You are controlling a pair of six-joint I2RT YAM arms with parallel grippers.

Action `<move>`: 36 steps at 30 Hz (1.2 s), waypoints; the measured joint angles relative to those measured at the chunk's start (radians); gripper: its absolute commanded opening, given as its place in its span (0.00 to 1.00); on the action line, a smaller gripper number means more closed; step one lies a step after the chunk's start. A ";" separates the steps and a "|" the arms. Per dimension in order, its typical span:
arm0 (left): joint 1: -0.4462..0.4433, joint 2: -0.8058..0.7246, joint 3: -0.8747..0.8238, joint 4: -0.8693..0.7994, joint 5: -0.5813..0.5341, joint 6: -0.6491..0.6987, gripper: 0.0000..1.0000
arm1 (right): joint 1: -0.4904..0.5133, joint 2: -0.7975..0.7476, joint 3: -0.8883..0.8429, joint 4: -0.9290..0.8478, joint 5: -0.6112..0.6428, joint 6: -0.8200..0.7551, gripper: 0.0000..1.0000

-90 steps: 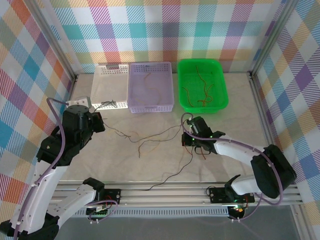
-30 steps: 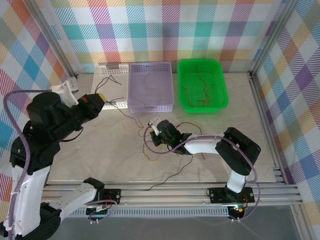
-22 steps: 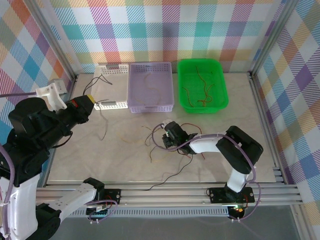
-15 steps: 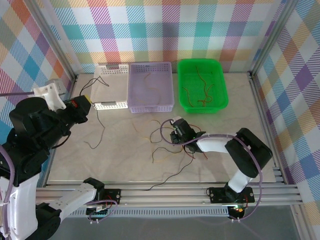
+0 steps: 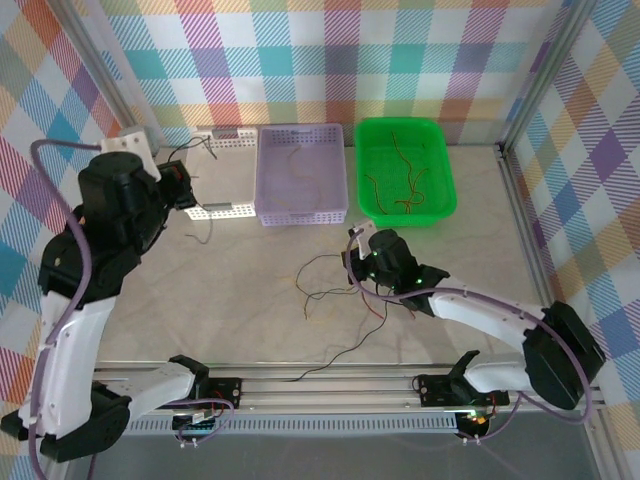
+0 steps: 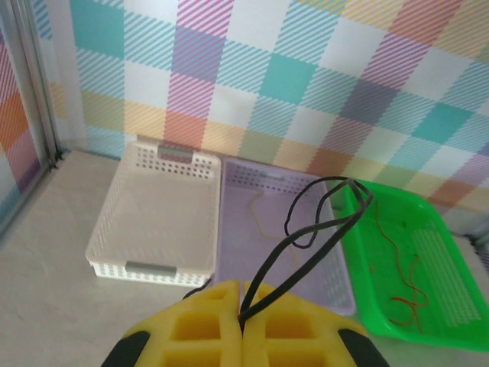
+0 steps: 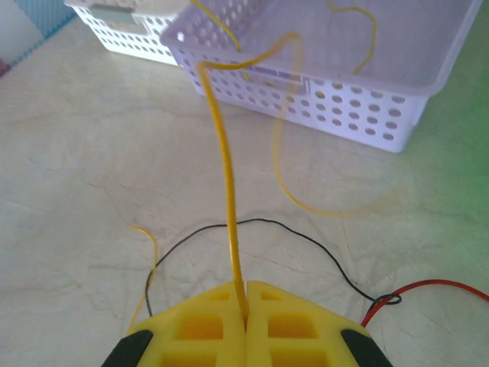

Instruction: Untangle the cables

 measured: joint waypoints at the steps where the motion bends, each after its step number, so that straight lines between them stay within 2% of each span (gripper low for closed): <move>1: 0.003 0.021 0.000 0.024 -0.007 0.015 0.00 | 0.000 -0.022 -0.001 -0.007 -0.007 -0.003 0.00; 7: 0.068 0.155 -0.001 0.168 -0.005 0.080 0.00 | 0.000 -0.118 -0.015 -0.033 -0.052 -0.011 0.00; 13: 0.156 0.305 -0.001 0.311 0.021 0.097 0.00 | 0.000 -0.196 -0.032 -0.044 -0.099 -0.026 0.00; 20: 0.217 0.514 0.063 0.431 0.031 0.099 0.00 | 0.000 -0.260 -0.067 -0.043 -0.148 -0.026 0.00; 27: 0.248 0.715 0.119 0.505 0.030 0.093 0.00 | 0.000 -0.298 -0.106 -0.035 -0.179 -0.025 0.00; 36: 0.301 0.911 0.118 0.532 0.015 0.017 0.00 | 0.000 -0.347 -0.141 -0.005 -0.217 -0.014 0.00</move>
